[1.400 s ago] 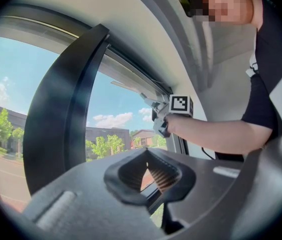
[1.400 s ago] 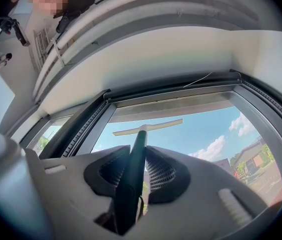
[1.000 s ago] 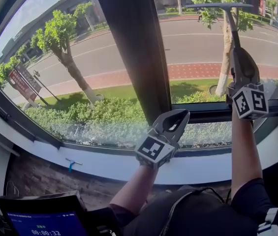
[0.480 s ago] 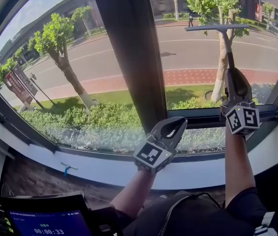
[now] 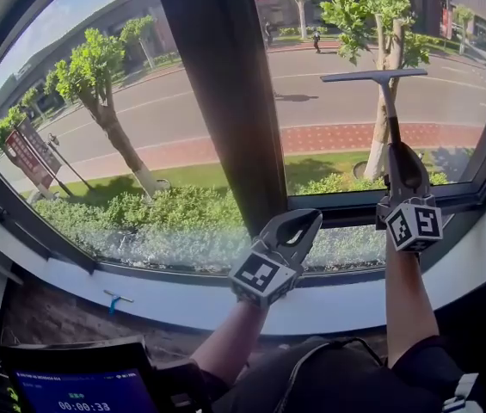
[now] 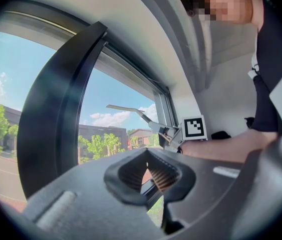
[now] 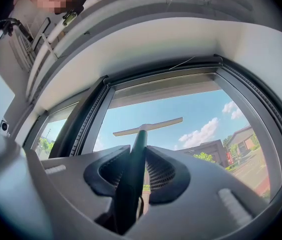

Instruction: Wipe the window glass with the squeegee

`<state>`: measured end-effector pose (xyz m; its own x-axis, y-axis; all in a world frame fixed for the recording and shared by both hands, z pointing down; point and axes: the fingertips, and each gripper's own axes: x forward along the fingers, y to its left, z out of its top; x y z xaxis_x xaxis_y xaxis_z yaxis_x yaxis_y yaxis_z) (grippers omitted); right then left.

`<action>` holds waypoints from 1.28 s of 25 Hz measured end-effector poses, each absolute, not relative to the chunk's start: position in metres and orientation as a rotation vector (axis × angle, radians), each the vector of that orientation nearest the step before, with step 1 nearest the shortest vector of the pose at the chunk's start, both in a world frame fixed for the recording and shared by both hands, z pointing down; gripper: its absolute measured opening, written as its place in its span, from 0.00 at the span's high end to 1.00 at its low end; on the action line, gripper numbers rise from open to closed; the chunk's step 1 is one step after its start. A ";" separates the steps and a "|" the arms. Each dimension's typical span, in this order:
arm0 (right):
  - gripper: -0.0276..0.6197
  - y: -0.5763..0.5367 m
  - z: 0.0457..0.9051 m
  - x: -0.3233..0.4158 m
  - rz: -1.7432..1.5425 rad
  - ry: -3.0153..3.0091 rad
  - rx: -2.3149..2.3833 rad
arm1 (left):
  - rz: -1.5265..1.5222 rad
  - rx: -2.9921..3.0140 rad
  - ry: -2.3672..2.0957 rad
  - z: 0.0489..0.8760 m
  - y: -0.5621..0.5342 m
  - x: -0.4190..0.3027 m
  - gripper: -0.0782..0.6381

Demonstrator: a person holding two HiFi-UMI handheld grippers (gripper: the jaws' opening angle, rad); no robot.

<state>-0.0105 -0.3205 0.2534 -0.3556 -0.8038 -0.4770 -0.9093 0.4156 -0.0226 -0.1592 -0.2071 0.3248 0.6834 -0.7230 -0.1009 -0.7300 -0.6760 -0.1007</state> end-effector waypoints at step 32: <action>0.80 -0.312 0.344 -0.004 0.074 2.324 -1.486 | 0.004 -2.804 1.193 0.341 -0.201 -0.153 0.89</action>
<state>-0.0038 -0.3117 0.3437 -0.3686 -0.8645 -0.3419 -0.8845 0.4393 -0.1571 -0.1527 -0.2008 0.3413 0.6942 -0.7187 -0.0394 -0.7190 -0.6898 -0.0853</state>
